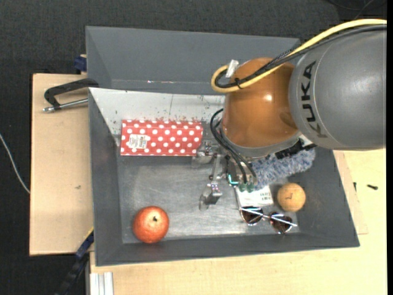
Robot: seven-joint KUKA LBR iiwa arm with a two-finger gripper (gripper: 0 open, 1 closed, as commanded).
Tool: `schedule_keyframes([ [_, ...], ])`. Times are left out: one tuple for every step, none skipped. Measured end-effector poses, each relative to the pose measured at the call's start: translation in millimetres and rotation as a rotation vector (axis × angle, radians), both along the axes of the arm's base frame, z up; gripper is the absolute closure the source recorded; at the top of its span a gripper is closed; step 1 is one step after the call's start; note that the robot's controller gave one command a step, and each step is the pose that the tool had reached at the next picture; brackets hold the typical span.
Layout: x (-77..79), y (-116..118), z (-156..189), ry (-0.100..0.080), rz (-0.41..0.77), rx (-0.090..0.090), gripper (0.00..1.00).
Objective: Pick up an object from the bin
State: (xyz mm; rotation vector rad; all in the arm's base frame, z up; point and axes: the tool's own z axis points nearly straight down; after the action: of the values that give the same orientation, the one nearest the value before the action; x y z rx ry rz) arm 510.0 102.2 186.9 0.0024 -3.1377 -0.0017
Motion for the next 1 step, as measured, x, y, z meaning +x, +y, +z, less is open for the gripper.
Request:
schedule_keyframes([
  [0.8, -0.7, 2.3, -0.004, -0.001, 0.0, 0.0],
])
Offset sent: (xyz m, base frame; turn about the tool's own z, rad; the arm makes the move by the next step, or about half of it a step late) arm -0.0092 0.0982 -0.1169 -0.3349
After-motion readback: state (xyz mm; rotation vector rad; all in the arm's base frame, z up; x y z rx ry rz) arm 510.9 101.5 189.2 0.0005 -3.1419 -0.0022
